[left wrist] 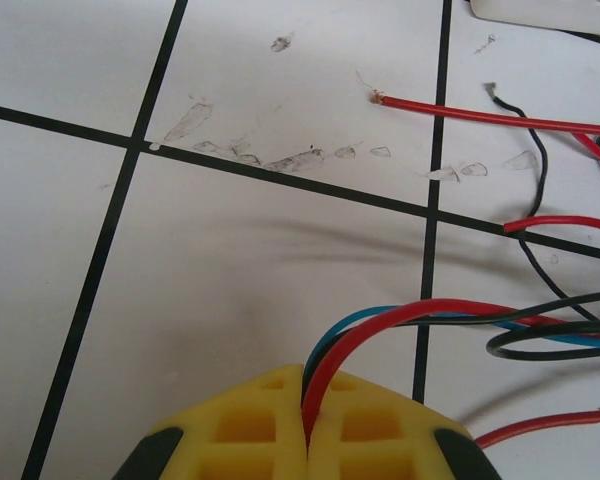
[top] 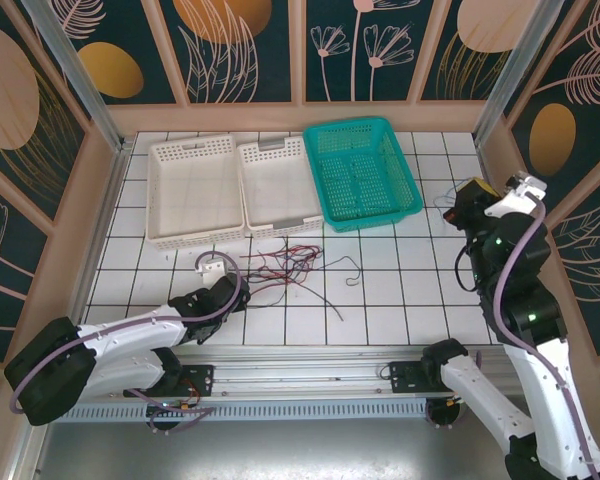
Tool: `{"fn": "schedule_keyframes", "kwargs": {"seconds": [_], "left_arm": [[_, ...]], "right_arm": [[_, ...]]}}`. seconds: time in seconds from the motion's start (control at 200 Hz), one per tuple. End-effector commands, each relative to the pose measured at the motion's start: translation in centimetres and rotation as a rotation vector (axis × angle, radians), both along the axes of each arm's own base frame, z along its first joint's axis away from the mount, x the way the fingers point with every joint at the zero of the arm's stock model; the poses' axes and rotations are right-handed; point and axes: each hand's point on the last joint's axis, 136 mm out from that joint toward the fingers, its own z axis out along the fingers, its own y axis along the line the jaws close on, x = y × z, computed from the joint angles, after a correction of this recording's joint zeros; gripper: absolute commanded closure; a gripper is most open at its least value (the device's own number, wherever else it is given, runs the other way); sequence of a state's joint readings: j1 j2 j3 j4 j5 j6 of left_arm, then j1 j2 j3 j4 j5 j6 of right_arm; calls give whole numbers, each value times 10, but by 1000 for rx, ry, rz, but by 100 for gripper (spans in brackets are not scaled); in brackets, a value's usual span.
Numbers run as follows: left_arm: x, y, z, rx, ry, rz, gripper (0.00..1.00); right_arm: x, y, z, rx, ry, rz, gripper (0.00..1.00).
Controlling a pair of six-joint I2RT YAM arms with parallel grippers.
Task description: Untangle the cables
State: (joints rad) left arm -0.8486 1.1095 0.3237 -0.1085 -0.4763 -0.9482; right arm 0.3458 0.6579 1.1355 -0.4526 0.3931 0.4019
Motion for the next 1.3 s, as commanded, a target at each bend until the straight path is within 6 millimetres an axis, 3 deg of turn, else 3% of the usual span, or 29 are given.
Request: {"fn": "schedule_keyframes", "kwargs": {"seconds": [0.0, 0.215, 0.34, 0.541, 0.661, 0.916, 1.111, 1.296], "left_arm": [[7, -5, 6, -13, -14, 5, 100], [13, -26, 16, -76, -42, -68, 100], [13, -34, 24, -121, -72, -108, 100], [12, -42, 36, -186, -115, -152, 100], [9, -43, 35, -198, -115, -166, 100], [5, -44, 34, -222, -113, -174, 100], [5, -49, 38, -246, -122, -187, 100], [5, -53, 39, -253, -127, -198, 100]], "right_arm": [[6, 11, 11, 3, -6, 52, 100], [31, 34, 30, -9, -26, 135, 100], [55, 50, 37, -28, -12, 182, 100], [103, 72, 24, -62, 47, 219, 100], [137, 77, 1, -73, 107, 213, 100], [204, 71, -72, -17, 259, 229, 100], [235, 85, -130, 18, 384, 297, 100], [247, 90, -173, 11, 480, 307, 100]]}}
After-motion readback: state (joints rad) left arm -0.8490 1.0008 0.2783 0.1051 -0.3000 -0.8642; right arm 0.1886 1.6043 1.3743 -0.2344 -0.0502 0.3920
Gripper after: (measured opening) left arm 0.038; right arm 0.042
